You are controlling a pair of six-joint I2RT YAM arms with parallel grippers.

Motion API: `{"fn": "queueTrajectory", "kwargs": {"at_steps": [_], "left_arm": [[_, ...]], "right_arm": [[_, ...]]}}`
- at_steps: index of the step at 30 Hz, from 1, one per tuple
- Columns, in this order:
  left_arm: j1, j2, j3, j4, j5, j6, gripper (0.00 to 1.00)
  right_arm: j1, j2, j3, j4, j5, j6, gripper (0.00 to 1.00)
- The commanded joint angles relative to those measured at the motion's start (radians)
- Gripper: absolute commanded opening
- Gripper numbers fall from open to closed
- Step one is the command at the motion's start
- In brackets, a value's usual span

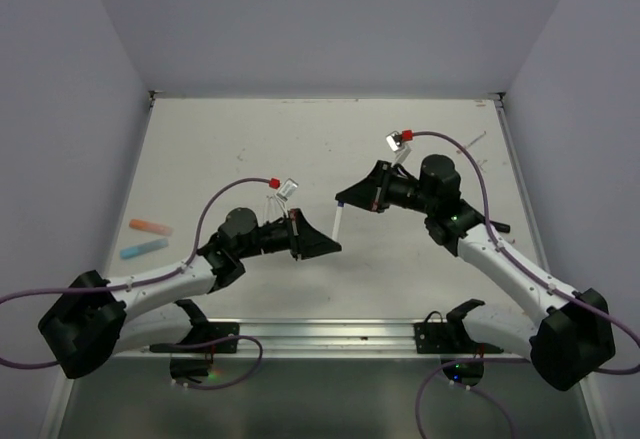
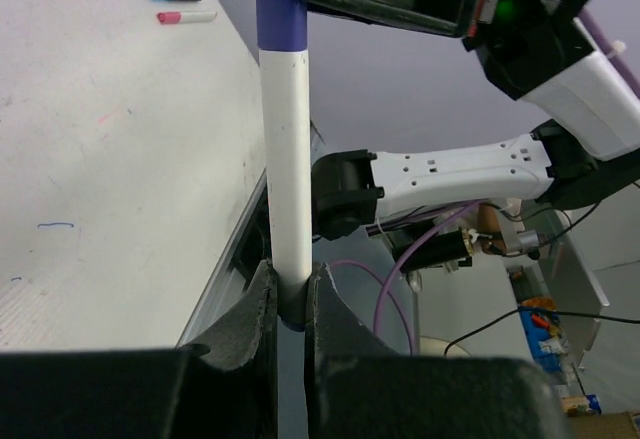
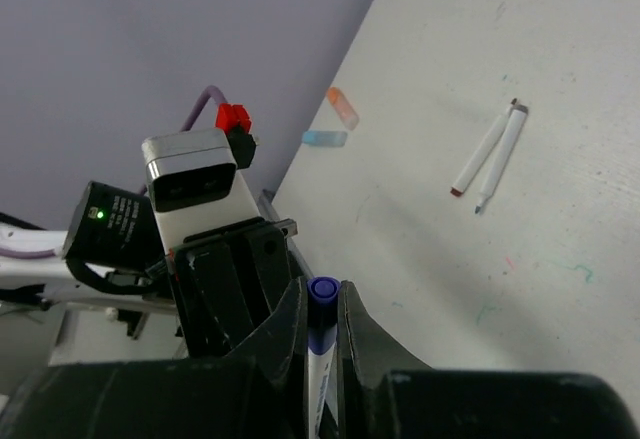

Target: Open the pen caps

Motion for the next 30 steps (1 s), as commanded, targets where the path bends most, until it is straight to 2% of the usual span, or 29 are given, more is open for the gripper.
{"fn": "queueTrajectory", "kwargs": {"at_steps": [1, 3, 6, 11, 23, 30], "left_arm": [[0.003, -0.093, -0.045, 0.118, 0.18, -0.013, 0.0], [0.005, -0.123, -0.048, 0.078, 0.178, -0.007, 0.0], [0.005, -0.154, -0.073, 0.071, 0.172, -0.016, 0.0], [0.002, -0.143, -0.125, 0.154, 0.174, -0.05, 0.0], [-0.004, -0.148, -0.132, 0.124, 0.166, -0.033, 0.0], [-0.004, -0.16, -0.16, 0.072, 0.131, -0.001, 0.0]], "right_arm": [[-0.1, -0.03, -0.017, 0.208, -0.101, 0.042, 0.0], [-0.152, -0.027, -0.021, 0.236, -0.133, 0.085, 0.0], [-0.223, 0.01, -0.038, 0.406, -0.156, 0.194, 0.0], [-0.24, 0.044, -0.052, 0.537, -0.054, 0.27, 0.0], [-0.238, 0.101, 0.019, 0.371, 0.278, 0.169, 0.0], [-0.24, 0.124, 0.012, 0.302, 0.371, 0.14, 0.0]]}}
